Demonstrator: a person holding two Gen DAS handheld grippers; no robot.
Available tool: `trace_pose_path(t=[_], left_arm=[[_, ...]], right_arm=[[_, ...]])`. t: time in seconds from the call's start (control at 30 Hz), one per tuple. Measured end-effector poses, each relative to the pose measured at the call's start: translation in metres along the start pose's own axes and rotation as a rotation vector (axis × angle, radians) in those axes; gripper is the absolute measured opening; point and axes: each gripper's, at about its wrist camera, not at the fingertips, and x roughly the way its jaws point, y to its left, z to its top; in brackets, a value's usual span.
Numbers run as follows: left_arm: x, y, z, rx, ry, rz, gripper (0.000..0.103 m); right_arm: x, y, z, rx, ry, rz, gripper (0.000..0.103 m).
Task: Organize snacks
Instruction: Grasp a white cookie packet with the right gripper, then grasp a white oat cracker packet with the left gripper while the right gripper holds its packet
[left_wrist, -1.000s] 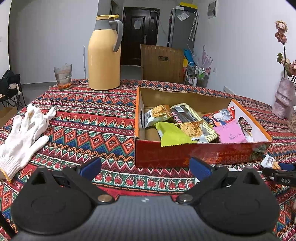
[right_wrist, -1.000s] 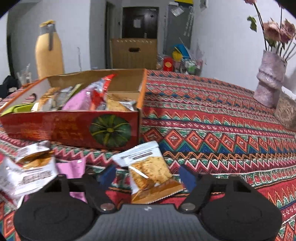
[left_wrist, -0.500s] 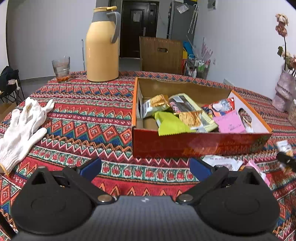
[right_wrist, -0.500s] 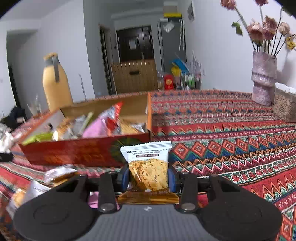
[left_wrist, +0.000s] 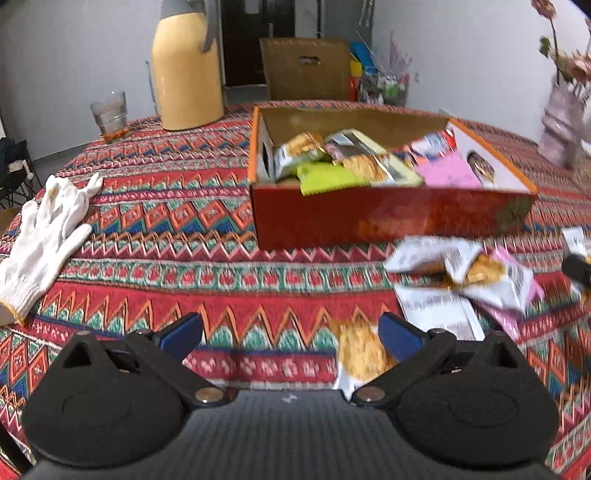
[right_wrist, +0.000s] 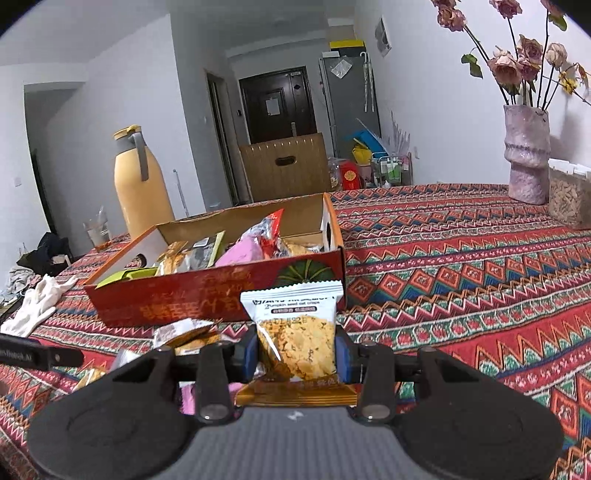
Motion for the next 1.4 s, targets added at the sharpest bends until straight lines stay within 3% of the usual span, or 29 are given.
trace_pose_path(t=[0.37, 0.7, 1.0, 1.07, 1.4], left_arm=[[0.005, -0.017, -0.018, 0.02, 0.061, -0.066, 0.103], [0.019, -0.032, -0.019, 0.037, 0.091, -0.081, 0.102], [0.017, -0.042, -0.019, 0.082, 0.045, -0.092, 0.067], [0.015, -0.042, -0.019, 0.087, 0.035, -0.103, 0.048], [0.005, -0.03, -0.017, 0.071, 0.011, -0.104, 0.044]], right_arm=[[-0.012, -0.003, -0.013, 0.023, 0.007, 0.002, 0.04], [-0.008, -0.009, -0.018, 0.04, 0.017, -0.003, 0.04], [-0.003, -0.007, -0.018, 0.034, 0.028, 0.013, 0.04], [-0.002, -0.006, -0.018, 0.032, 0.028, 0.015, 0.04], [-0.005, -0.004, -0.015, 0.024, 0.019, 0.017, 0.04]])
